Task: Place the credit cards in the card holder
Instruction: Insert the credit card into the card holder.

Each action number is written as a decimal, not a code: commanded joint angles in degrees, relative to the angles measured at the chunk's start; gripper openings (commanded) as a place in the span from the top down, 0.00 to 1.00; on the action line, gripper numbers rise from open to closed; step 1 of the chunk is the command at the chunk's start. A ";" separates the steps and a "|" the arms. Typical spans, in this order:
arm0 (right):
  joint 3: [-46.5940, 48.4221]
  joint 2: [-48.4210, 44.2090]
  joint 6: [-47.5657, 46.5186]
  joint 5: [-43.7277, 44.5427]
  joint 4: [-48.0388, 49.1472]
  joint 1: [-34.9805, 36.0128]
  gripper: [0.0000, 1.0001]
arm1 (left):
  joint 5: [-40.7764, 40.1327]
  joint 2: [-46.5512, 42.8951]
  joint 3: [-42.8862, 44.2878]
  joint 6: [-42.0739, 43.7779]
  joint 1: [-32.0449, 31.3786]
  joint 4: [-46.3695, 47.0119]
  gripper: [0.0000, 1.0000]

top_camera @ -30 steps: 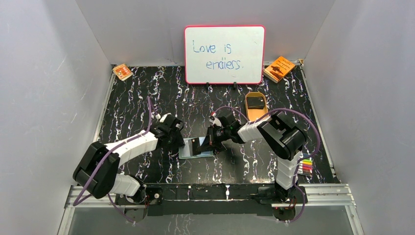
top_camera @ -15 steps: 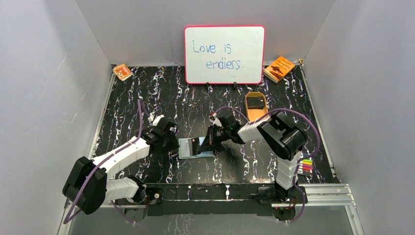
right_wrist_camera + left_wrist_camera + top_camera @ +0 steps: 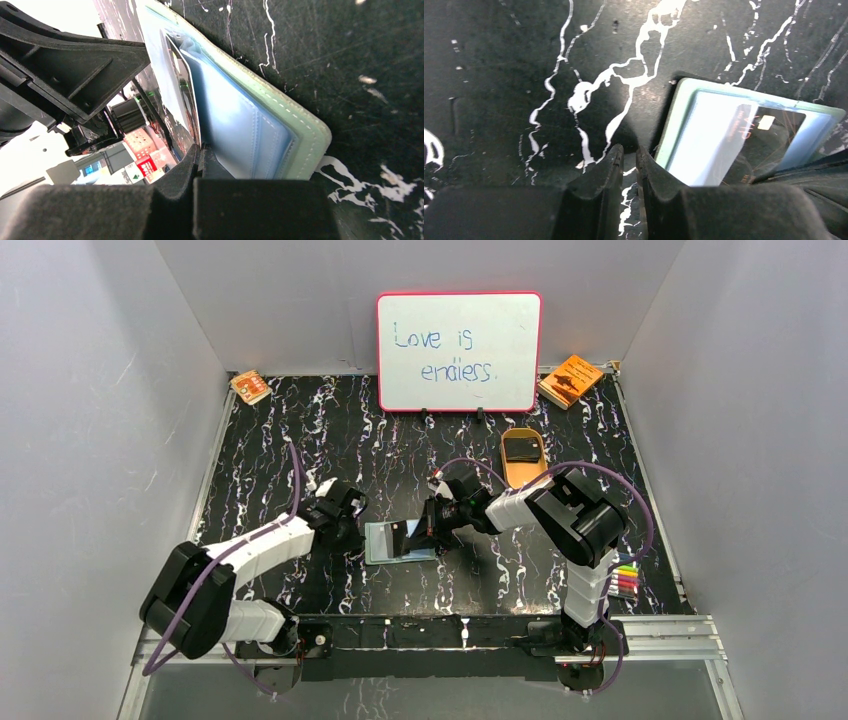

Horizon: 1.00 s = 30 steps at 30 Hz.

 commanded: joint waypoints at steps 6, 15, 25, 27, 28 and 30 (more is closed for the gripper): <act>1.29 1.44 0.45 3.28 0.23 1.17 1.00 | 6.38 3.08 -1.28 1.17 0.34 3.51 0.93; 2.75 2.39 0.62 3.19 0.15 1.95 1.00 | 8.45 3.71 -1.91 0.87 0.34 5.15 0.99; 2.68 0.98 0.80 2.54 0.56 2.65 0.96 | 8.18 3.29 -2.11 0.58 0.34 5.17 1.00; 2.37 0.42 0.87 2.39 0.81 2.63 0.87 | 7.94 3.13 -2.16 0.58 0.30 5.08 1.00; 2.31 0.16 0.88 2.38 0.91 2.64 0.82 | 7.91 3.11 -2.19 0.56 0.36 5.04 1.00; 2.36 -0.23 0.82 2.31 0.87 2.61 0.74 | 7.91 3.02 -2.20 0.56 0.35 5.05 1.00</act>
